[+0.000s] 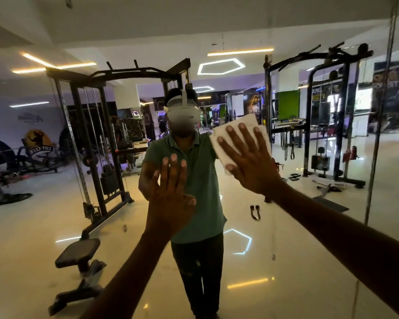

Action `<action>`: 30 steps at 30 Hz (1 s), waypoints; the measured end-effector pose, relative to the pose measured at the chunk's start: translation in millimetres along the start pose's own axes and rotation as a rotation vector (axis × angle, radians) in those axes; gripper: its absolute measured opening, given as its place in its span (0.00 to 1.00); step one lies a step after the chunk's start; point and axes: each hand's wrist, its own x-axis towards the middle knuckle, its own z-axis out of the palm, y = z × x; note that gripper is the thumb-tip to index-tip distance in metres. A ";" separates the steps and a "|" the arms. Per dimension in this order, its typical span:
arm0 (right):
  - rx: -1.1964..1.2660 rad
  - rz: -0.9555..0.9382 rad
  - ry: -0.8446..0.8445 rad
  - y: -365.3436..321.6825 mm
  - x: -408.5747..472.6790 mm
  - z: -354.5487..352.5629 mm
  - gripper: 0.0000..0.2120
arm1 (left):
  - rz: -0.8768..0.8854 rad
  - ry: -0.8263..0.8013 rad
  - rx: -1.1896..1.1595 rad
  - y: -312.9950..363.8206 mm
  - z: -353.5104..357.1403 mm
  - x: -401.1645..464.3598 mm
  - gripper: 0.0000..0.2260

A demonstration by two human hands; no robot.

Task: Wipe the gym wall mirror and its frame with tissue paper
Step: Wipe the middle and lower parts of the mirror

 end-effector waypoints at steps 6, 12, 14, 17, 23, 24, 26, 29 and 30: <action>0.075 0.667 0.004 62.4 -52.9 -13.5 0.37 | -0.142 0.023 -0.066 29.1 0.0 5.3 0.41; 0.115 0.480 -0.042 -0.6 -43.3 5.5 0.37 | -0.164 0.126 -0.263 112.3 -3.7 57.9 0.31; 0.081 0.246 -0.028 40.7 -67.1 6.8 0.35 | -0.150 0.130 -0.254 140.7 -1.2 70.7 0.32; 0.036 0.222 -0.010 122.3 -102.5 3.1 0.34 | -0.099 0.071 -0.219 186.8 10.9 75.6 0.38; 0.121 0.674 0.093 198.0 -140.9 5.3 0.35 | -0.097 -0.001 -0.086 215.4 46.1 84.8 0.41; 0.147 0.783 0.128 188.4 -132.1 6.9 0.35 | -0.092 0.007 -0.078 214.4 48.8 83.4 0.40; 0.182 0.932 0.194 154.9 -108.3 11.2 0.36 | -0.072 0.008 -0.053 213.6 49.5 81.6 0.40; 0.188 0.583 0.092 106.1 -101.7 22.1 0.36 | -0.052 -0.004 -0.028 210.6 46.0 79.9 0.40; 0.171 0.415 0.061 108.0 -107.8 24.6 0.36 | -0.051 -0.006 -0.015 210.0 43.8 79.5 0.40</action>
